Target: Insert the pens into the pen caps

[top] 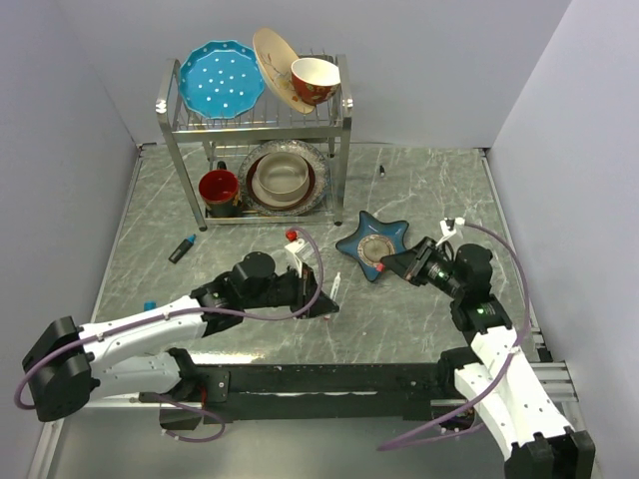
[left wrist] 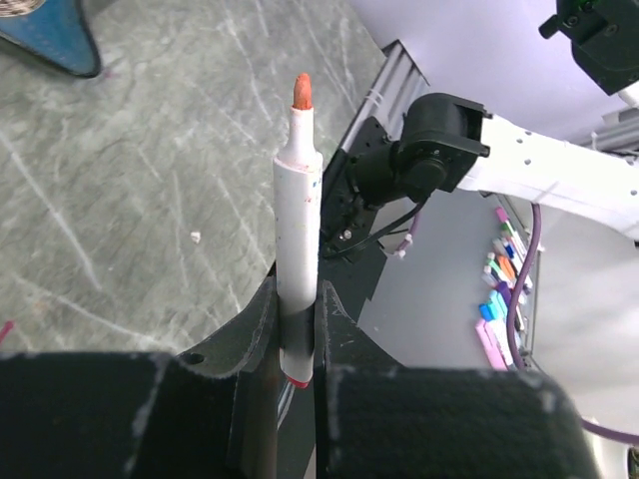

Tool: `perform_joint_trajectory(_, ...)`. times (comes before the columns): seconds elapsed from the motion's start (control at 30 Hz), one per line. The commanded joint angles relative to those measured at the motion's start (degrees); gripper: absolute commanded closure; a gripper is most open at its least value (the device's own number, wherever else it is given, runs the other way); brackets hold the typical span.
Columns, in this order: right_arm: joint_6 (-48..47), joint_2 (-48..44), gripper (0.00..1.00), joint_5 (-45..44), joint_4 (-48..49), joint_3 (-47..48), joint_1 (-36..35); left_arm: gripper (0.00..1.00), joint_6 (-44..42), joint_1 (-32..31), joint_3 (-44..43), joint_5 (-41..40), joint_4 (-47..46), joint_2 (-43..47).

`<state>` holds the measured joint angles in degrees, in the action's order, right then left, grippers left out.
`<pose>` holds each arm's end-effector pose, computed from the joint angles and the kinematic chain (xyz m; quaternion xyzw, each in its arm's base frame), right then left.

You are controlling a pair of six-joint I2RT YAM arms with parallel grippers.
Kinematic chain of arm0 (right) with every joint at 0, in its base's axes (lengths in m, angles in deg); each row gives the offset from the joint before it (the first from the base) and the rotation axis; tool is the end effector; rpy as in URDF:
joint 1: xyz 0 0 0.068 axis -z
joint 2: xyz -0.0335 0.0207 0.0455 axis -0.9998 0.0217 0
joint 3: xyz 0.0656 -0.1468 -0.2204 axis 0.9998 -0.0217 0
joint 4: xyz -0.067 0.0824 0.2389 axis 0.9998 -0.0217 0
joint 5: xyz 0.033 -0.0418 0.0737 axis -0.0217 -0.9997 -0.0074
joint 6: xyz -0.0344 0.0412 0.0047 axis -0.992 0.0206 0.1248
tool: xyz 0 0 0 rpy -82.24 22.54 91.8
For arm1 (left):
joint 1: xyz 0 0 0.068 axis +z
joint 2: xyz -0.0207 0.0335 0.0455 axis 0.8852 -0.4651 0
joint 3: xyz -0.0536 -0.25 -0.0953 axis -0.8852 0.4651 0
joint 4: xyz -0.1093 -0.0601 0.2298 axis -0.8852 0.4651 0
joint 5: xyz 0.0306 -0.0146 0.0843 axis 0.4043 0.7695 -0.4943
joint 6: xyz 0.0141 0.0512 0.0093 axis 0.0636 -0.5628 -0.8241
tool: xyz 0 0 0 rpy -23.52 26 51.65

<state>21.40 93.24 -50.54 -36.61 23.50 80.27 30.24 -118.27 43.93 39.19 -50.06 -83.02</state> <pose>0.1558 0.0425 0.2494 0.0781 0.7809 0.4570 0.4186 0.1264 -0.2097 0.2609 0.2137 0.7664 -0.5342 0.2857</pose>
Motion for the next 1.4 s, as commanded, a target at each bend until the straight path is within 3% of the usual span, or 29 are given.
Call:
perform_joint_trajectory(0.0, 1.9, 1.3, 1.00, -0.3, 9.1, 3.9, -4.6, 0.99, 1.1, -0.3, -1.2, 4.4, -6.8, -2.0)
perform_joint_trajectory(0.33, 9.3, 0.9, 1.00, 2.2, 25.2, 0.5, -8.2, 0.99, 2.8, -0.3, -0.6, 10.9, -12.7, -4.1)
perform_joint_trajectory(0.6, 13.7, 1.3, 1.00, 10.1, 38.3, -1.9, -8.5, 0.99, 3.0, -0.3, -1.0, 13.3, -13.0, -3.6)
perform_joint_trajectory(1.37, 12.7, -0.8, 1.00, 12.9, 41.4, -5.2, -12.2, 0.99, 2.3, -0.3, -1.5, 14.6, -14.1, -2.2)
